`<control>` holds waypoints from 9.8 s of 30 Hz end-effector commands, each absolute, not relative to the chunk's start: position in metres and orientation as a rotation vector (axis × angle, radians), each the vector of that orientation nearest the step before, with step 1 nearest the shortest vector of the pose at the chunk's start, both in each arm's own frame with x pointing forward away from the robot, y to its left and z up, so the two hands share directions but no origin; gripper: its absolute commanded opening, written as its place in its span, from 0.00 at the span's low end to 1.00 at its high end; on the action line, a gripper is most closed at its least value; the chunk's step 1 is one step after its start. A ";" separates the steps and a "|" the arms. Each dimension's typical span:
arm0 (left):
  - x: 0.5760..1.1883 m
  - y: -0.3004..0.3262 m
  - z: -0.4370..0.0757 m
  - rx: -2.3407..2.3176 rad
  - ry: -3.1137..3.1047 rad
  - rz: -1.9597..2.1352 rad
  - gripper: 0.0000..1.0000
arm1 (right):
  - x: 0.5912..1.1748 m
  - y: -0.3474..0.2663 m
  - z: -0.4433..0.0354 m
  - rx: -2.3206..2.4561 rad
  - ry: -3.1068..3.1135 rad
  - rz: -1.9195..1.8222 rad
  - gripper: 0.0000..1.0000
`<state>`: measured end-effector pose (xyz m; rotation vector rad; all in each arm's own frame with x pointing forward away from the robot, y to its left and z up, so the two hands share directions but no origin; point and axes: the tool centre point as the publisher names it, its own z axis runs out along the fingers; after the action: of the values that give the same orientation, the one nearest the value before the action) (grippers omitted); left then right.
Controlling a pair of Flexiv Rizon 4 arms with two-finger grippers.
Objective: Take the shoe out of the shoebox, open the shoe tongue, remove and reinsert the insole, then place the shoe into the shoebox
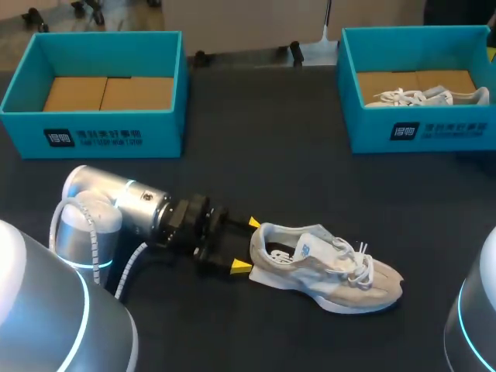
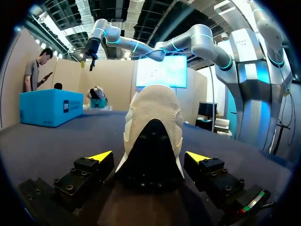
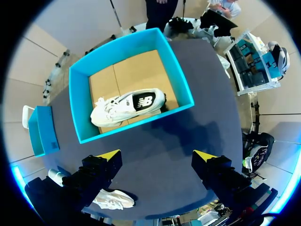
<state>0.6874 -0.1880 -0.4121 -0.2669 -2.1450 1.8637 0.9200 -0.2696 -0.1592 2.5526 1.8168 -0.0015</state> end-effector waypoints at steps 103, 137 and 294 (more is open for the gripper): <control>0.686 -0.173 -0.416 -0.016 -2.200 2.064 0.00 | 0.920 -0.270 -0.159 2.553 1.816 -0.001 1.00; 0.692 -0.174 -0.415 -0.026 -2.196 2.061 0.00 | 0.878 -0.206 -0.149 2.523 1.772 0.027 1.00; 0.692 -0.174 -0.415 -0.026 -2.196 2.061 0.00 | 0.687 0.182 -0.349 2.254 1.528 -0.269 1.00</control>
<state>0.6933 -0.1727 -0.4150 -0.0306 -2.1950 2.0564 0.6921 0.1776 -0.3427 1.9455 2.0353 -0.3025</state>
